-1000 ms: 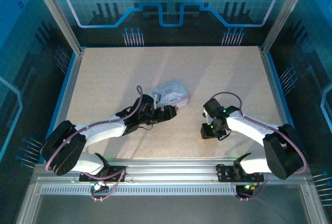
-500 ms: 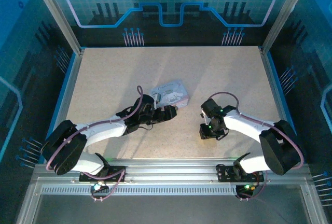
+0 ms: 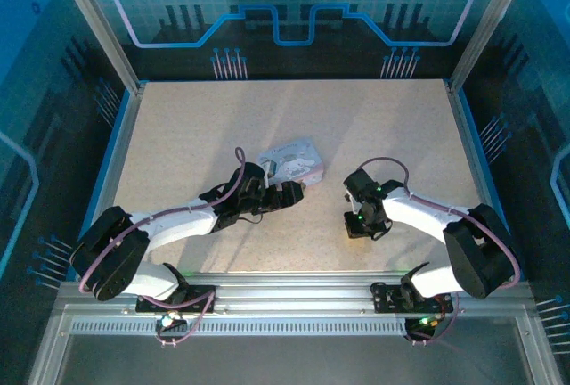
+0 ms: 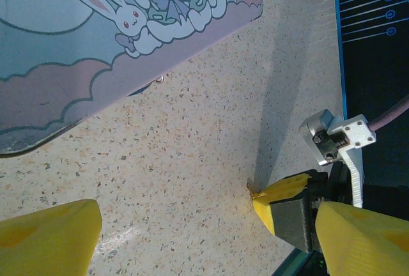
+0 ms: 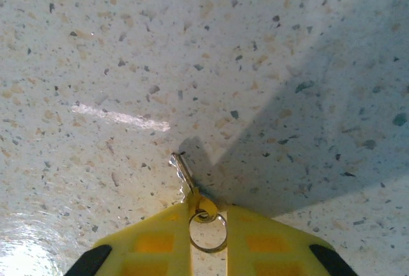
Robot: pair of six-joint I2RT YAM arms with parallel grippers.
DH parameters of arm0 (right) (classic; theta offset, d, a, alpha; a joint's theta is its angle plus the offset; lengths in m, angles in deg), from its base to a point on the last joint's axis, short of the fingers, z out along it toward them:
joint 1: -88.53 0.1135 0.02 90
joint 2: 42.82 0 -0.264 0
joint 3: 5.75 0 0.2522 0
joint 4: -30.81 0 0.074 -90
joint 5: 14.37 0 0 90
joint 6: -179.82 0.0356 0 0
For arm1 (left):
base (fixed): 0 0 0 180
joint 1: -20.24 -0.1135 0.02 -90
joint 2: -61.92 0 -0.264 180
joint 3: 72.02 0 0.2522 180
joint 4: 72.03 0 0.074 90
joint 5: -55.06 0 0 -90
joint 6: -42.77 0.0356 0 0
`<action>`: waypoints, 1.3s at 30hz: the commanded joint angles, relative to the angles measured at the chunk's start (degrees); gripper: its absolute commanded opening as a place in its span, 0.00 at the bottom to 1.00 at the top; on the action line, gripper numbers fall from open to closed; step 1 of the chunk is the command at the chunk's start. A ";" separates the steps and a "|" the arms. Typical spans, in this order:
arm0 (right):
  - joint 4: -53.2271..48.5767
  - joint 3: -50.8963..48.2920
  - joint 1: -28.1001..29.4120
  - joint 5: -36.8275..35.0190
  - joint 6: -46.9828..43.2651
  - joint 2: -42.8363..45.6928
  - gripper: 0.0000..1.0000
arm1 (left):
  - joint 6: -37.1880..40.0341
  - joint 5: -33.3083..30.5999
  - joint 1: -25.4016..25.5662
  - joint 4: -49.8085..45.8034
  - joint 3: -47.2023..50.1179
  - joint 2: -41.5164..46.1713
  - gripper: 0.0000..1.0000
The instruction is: Unlock a padlock with a key
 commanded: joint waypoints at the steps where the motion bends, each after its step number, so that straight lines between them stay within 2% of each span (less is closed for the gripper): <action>1: 1.37 0.35 1.48 0.98 0.28 0.16 0.11 | 0.23 -1.06 -0.38 -1.09 0.63 0.80 0.88; 11: 1.81 0.35 1.49 1.59 -0.23 1.77 0.02 | -0.30 0.07 -2.89 -0.84 2.39 3.64 0.89; 31: 2.24 0.70 1.49 3.11 -0.88 4.69 0.00 | -2.92 2.54 -5.99 0.96 4.51 7.22 0.89; 39: 10.54 -0.46 1.49 8.40 0.25 11.08 0.00 | -6.05 6.24 -6.43 7.97 5.13 7.58 0.88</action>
